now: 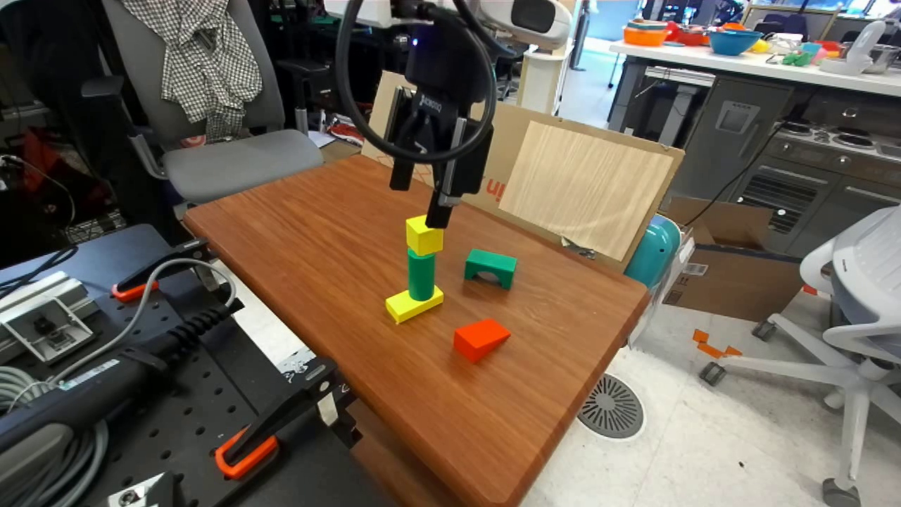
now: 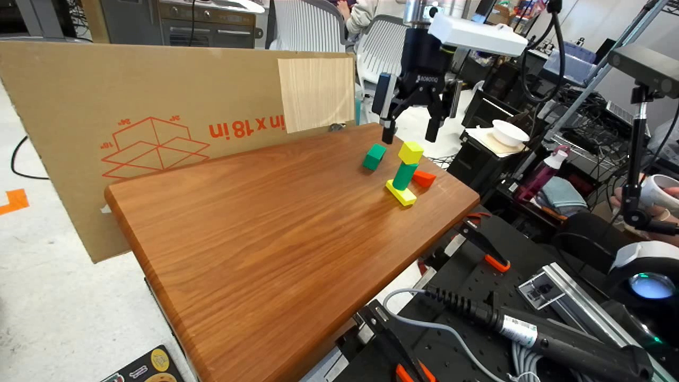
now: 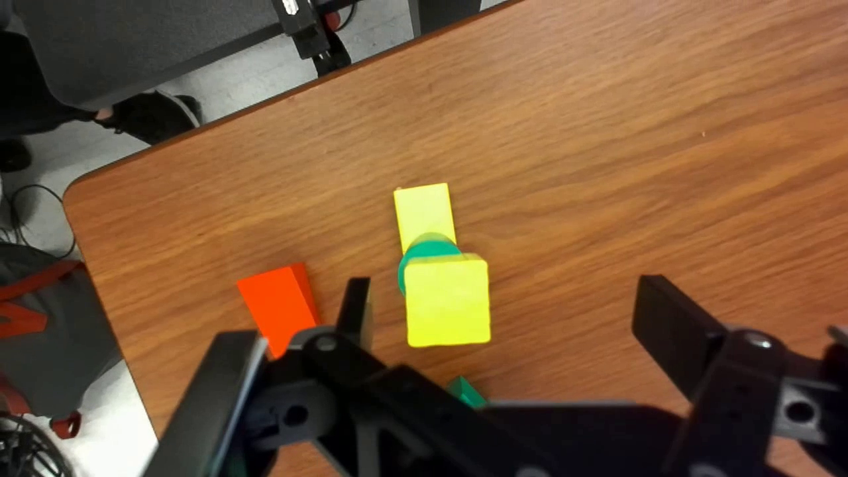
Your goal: Pick up the yellow cube from on top of the green cylindrical block and put it on the table
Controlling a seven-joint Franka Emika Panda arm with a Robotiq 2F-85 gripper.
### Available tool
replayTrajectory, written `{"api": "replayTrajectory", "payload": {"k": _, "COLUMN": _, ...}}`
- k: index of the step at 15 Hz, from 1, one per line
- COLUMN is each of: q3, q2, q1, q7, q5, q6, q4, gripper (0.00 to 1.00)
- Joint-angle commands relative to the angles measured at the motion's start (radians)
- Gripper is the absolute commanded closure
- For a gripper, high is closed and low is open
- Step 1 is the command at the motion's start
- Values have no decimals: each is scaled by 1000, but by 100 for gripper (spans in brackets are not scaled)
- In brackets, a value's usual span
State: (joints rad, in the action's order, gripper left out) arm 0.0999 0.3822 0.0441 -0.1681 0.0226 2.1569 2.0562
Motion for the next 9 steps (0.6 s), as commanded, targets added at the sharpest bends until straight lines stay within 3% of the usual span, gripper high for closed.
{"api": "replayTrajectory", "payload": {"k": 1, "q3": 5, "q2": 24, "q1": -3, "q7": -28, "q5": -19, "q6": -21, "q4": -16, "gripper": 0}}
{"api": "replayTrajectory", "payload": {"k": 7, "q3": 8, "q2": 54, "q1": -1, "q7": -31, "q5": -17, "q6": -22, "q4": -22, "gripper": 2}}
{"api": "replayTrajectory", "payload": {"k": 8, "q3": 8, "q2": 56, "q1": -1, "q7": -31, "q5": -17, "q6": -22, "q4": -22, "gripper": 26}}
{"api": "replayTrajectory", "payload": {"k": 9, "q3": 8, "q2": 58, "q1": -1, "q7": -30, "q5": -17, "q6": -23, "q4": -23, "gripper": 26}}
